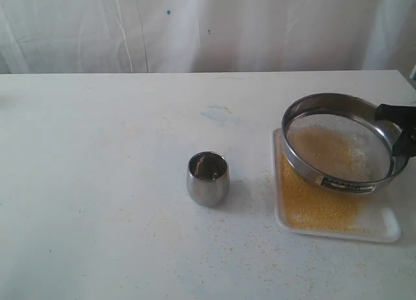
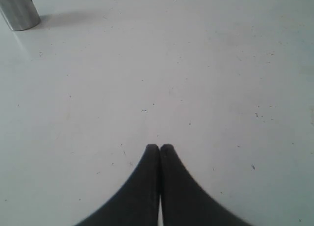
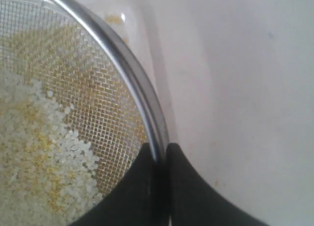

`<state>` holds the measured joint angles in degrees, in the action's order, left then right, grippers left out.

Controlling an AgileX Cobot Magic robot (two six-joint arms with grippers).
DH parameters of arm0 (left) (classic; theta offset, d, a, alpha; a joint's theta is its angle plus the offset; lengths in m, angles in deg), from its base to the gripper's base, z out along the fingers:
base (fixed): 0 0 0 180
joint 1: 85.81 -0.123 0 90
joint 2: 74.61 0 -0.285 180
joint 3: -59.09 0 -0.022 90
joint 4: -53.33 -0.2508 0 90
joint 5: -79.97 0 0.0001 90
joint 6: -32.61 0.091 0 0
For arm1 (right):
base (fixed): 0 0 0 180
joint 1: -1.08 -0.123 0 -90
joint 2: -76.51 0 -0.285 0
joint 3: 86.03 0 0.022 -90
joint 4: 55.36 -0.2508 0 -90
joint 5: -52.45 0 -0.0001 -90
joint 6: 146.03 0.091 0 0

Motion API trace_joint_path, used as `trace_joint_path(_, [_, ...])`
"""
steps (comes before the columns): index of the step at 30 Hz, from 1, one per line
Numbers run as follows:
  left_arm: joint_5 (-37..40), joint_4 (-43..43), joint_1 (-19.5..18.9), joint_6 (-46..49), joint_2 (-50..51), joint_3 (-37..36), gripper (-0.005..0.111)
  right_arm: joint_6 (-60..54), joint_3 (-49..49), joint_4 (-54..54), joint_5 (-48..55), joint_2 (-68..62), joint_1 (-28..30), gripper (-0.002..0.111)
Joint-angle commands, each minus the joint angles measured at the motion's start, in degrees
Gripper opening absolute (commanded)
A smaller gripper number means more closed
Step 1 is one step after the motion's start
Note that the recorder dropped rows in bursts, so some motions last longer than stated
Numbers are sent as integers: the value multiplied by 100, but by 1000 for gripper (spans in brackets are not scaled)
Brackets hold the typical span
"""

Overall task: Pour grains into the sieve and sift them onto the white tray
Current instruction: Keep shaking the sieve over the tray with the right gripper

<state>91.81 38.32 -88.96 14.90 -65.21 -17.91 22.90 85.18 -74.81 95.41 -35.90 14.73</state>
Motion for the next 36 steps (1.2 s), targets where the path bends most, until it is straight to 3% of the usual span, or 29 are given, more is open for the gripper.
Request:
trace_joint_path(1, [12, -29, 32, -27, -33, -22, 0, -60, 10, -148, -773, -9, -36, 0])
trace_joint_path(6, [12, -29, 32, -27, -33, -22, 0, -9, 10, -144, 608, 52, -73, 0])
trace_joint_path(11, [12, -29, 32, -27, -33, -22, 0, -274, 10, -198, -421, 52, -116, 0])
trace_joint_path(15, [12, -29, 32, -27, -33, -22, 0, -188, 10, -248, 1083, 75, -131, 0])
trace_joint_path(17, [12, -29, 32, -27, -33, -22, 0, -543, 10, -259, 982, 75, -161, 0])
trace_joint_path(21, [12, -29, 32, -27, -33, -22, 0, -230, 21, -237, -293, 51, -150, 0])
trace_joint_path(25, [12, -29, 32, -27, -33, -22, 0, -315, 10, -260, 991, 51, -165, 0])
trace_joint_path(31, [12, -29, 32, -27, -33, -22, 0, -469, 21, -233, -419, 51, -150, 0])
trace_joint_path(36, [12, -29, 32, -27, -33, -22, 0, -341, 10, -138, 804, 81, -163, 0])
